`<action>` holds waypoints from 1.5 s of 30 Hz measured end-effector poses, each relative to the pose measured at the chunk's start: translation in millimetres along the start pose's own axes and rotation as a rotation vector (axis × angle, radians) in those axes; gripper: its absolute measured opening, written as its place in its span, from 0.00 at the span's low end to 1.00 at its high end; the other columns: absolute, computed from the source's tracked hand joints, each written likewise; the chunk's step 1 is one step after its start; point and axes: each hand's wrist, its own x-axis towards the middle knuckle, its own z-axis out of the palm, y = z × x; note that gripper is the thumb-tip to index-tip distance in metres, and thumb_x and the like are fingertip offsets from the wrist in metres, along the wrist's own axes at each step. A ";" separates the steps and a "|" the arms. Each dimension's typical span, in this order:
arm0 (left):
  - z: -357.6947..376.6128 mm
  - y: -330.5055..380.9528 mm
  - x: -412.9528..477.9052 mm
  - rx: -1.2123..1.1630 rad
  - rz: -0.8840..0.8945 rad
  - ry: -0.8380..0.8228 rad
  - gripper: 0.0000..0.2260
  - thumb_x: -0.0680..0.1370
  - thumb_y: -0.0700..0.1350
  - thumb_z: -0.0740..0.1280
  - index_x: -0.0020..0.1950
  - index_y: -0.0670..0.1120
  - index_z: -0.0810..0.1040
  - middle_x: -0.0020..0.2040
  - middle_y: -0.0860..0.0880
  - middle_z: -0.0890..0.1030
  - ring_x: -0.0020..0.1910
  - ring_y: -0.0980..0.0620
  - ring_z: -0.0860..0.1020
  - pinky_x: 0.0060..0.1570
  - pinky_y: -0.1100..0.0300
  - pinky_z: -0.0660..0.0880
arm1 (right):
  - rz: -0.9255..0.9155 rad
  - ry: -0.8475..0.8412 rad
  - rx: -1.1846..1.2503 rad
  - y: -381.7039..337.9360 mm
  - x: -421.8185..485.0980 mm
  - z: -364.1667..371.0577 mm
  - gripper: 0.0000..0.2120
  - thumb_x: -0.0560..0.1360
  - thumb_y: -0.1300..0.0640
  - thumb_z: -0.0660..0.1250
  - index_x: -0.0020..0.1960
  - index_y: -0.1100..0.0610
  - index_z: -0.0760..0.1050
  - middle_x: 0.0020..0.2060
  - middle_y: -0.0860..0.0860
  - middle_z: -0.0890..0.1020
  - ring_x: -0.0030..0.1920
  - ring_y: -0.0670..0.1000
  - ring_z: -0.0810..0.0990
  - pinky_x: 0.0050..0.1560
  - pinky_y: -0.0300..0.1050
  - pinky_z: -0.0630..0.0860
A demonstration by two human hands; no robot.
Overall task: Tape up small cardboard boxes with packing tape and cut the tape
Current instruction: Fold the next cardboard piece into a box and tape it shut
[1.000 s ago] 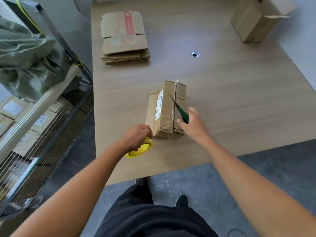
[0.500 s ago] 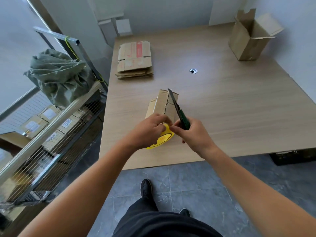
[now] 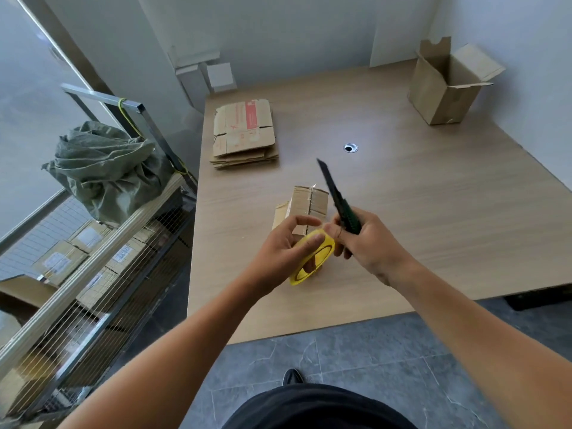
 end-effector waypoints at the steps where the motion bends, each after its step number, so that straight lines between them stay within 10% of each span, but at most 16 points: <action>1: -7.1 3.0 4.5 -0.079 -0.024 -0.040 0.16 0.80 0.52 0.68 0.65 0.48 0.73 0.37 0.45 0.83 0.31 0.48 0.80 0.29 0.57 0.76 | 0.004 0.052 0.013 -1.8 7.0 1.2 0.09 0.78 0.57 0.72 0.42 0.59 0.76 0.30 0.50 0.78 0.31 0.49 0.77 0.29 0.41 0.74; 4: -52.6 16.5 23.8 0.037 -0.073 -0.135 0.17 0.81 0.52 0.66 0.69 0.49 0.72 0.38 0.48 0.81 0.30 0.49 0.78 0.28 0.56 0.77 | 0.029 0.289 0.100 -3.3 27.7 -2.4 0.08 0.77 0.60 0.72 0.40 0.56 0.76 0.28 0.49 0.79 0.27 0.48 0.75 0.26 0.38 0.71; 10: -149.7 53.6 93.4 1.143 -0.257 -0.366 0.10 0.80 0.58 0.65 0.60 0.60 0.78 0.46 0.52 0.83 0.38 0.50 0.83 0.32 0.58 0.81 | 0.218 0.702 0.337 30.4 60.1 -31.9 0.09 0.80 0.58 0.69 0.43 0.52 0.71 0.26 0.46 0.78 0.27 0.48 0.79 0.28 0.42 0.71; 17: -175.1 26.8 214.9 1.109 -0.407 -0.383 0.04 0.79 0.44 0.68 0.50 0.53 0.79 0.54 0.55 0.76 0.39 0.51 0.83 0.31 0.64 0.78 | 0.428 0.731 0.436 95.7 138.8 -23.4 0.06 0.80 0.56 0.69 0.47 0.54 0.73 0.35 0.50 0.83 0.33 0.49 0.84 0.28 0.41 0.74; 28: -199.5 -54.4 268.4 1.176 -0.526 -0.178 0.19 0.72 0.65 0.72 0.37 0.51 0.77 0.28 0.52 0.79 0.19 0.53 0.75 0.30 0.63 0.67 | 0.696 0.536 0.341 193.8 209.8 -10.1 0.10 0.78 0.49 0.71 0.50 0.56 0.78 0.39 0.50 0.87 0.39 0.49 0.86 0.34 0.44 0.79; 39: -217.4 -62.5 266.0 1.072 -0.487 -0.180 0.17 0.73 0.64 0.71 0.39 0.51 0.77 0.39 0.53 0.83 0.23 0.53 0.78 0.27 0.63 0.70 | 0.464 0.371 -0.260 132.6 220.1 -10.4 0.14 0.81 0.41 0.61 0.50 0.52 0.66 0.37 0.50 0.78 0.38 0.56 0.80 0.37 0.50 0.73; 45: -219.8 -69.1 255.1 1.037 -0.396 -0.186 0.15 0.74 0.60 0.72 0.39 0.50 0.77 0.39 0.54 0.83 0.27 0.57 0.77 0.32 0.60 0.71 | 0.433 -0.126 -0.647 97.2 213.1 71.7 0.23 0.84 0.45 0.51 0.55 0.59 0.78 0.62 0.53 0.69 0.65 0.55 0.63 0.71 0.53 0.61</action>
